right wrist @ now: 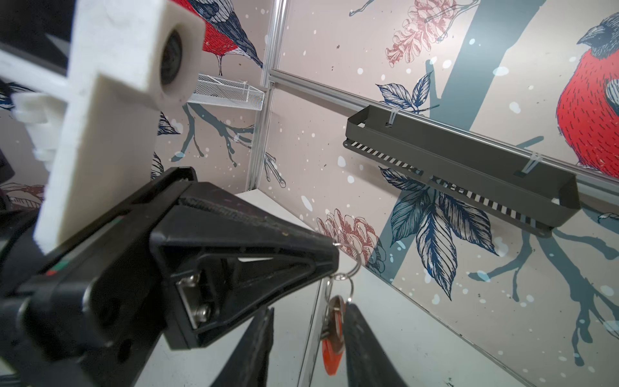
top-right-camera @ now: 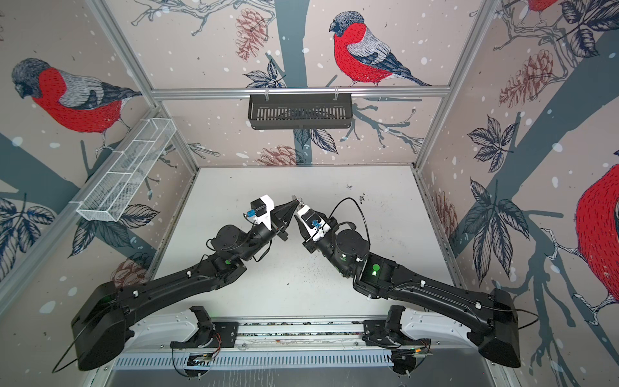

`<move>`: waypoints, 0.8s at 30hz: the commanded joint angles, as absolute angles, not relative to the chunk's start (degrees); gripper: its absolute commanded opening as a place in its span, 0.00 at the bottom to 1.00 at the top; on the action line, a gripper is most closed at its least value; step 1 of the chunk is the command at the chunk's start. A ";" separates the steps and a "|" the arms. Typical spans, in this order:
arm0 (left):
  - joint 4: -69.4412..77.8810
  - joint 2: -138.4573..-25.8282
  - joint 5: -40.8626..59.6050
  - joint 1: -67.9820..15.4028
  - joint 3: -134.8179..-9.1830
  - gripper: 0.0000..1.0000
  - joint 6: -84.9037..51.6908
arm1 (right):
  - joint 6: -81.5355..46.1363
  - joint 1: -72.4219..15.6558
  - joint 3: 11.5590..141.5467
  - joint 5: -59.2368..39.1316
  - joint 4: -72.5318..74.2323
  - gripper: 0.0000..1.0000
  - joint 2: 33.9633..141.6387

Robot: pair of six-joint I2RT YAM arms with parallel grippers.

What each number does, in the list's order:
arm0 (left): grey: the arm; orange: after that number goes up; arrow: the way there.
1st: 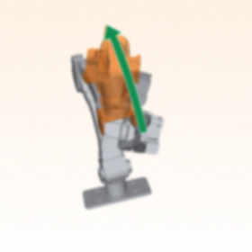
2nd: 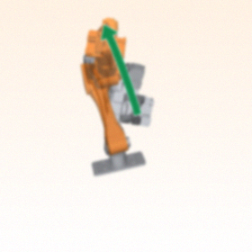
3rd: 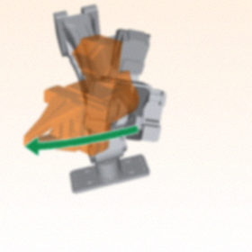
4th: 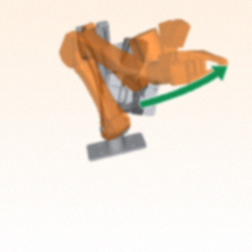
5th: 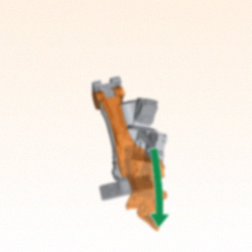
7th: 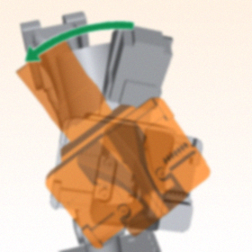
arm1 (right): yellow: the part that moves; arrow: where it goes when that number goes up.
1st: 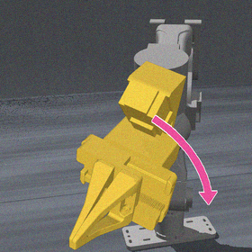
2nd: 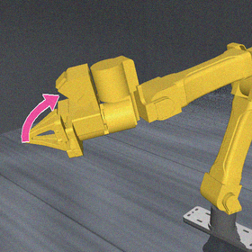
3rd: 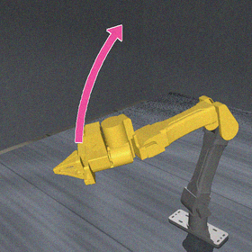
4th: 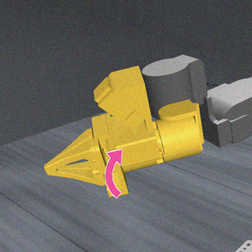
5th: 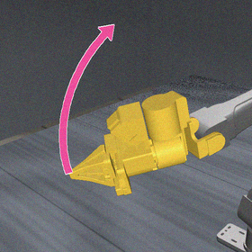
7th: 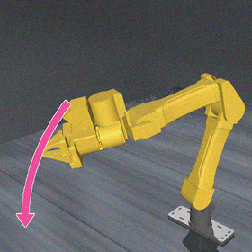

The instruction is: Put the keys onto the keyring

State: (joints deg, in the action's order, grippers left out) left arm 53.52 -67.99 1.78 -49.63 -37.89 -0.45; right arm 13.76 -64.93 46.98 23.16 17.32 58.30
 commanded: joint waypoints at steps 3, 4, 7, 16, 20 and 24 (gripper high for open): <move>54.66 -67.72 4.38 -49.84 -38.71 0.00 0.25 | 16.65 -64.59 48.24 25.81 17.50 0.34 59.27; 54.71 -67.60 4.35 -49.92 -38.67 0.00 0.26 | 16.85 -64.44 48.19 25.83 17.49 0.34 59.38; 54.85 -67.31 4.44 -49.92 -38.47 0.00 0.35 | 16.81 -64.01 48.10 25.98 17.07 0.31 59.31; 54.54 -66.99 6.19 -50.09 -38.83 0.00 0.44 | 17.14 -62.55 47.92 25.09 17.03 0.27 59.23; 54.23 -67.12 6.67 -50.09 -39.07 0.00 0.44 | 17.10 -62.23 48.02 23.86 16.85 0.22 59.36; 54.14 -67.23 7.03 -50.19 -39.27 0.00 0.44 | 16.90 -62.12 48.15 23.21 16.63 0.18 59.51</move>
